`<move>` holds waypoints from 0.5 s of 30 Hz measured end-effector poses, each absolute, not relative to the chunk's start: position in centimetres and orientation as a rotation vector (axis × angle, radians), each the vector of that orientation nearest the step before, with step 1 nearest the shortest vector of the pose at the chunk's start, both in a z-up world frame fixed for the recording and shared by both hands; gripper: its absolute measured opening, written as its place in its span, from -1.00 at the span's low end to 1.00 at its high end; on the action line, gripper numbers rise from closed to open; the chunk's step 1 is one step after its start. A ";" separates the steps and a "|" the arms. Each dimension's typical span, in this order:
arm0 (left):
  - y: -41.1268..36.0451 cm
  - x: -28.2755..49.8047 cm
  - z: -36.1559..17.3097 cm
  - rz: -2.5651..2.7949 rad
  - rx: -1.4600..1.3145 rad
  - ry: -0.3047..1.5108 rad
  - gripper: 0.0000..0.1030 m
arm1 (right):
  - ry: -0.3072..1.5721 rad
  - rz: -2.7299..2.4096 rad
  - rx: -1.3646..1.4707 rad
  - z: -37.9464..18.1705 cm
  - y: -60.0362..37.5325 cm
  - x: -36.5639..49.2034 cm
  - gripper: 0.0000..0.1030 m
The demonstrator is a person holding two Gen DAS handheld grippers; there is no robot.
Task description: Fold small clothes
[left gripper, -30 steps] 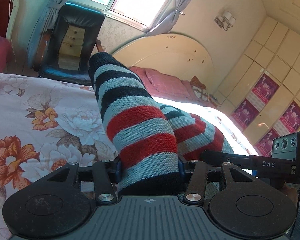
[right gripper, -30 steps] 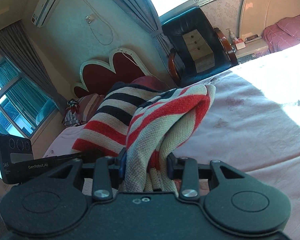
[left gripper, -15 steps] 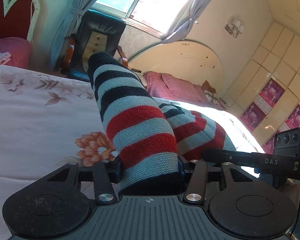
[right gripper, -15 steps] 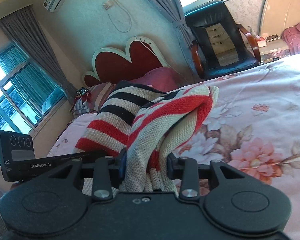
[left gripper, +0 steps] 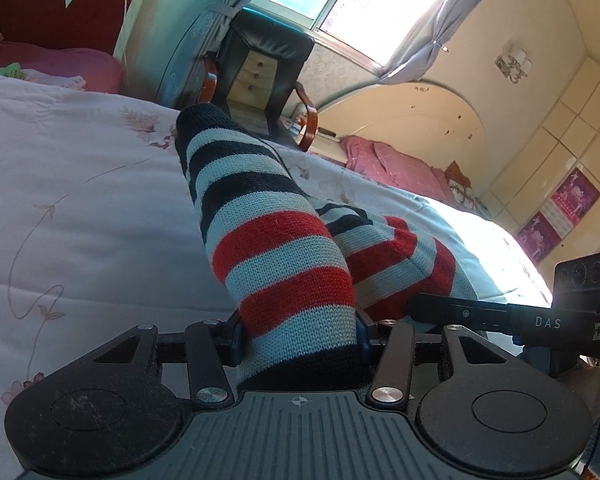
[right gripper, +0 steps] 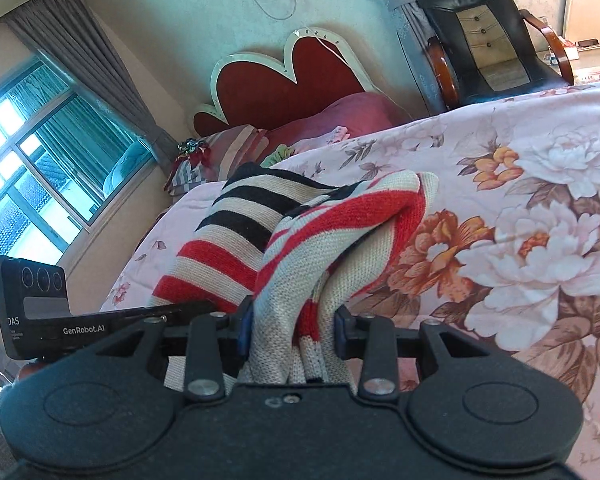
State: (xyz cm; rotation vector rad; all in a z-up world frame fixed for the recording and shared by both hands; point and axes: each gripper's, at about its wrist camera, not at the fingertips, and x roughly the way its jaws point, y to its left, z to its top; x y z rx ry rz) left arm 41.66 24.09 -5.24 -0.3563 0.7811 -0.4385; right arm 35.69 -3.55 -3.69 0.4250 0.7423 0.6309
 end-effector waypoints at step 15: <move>25.4 42.4 -9.9 -0.437 -0.403 0.826 -0.03 | 0.812 0.579 0.466 -7.3 -2.6 35.9 -0.30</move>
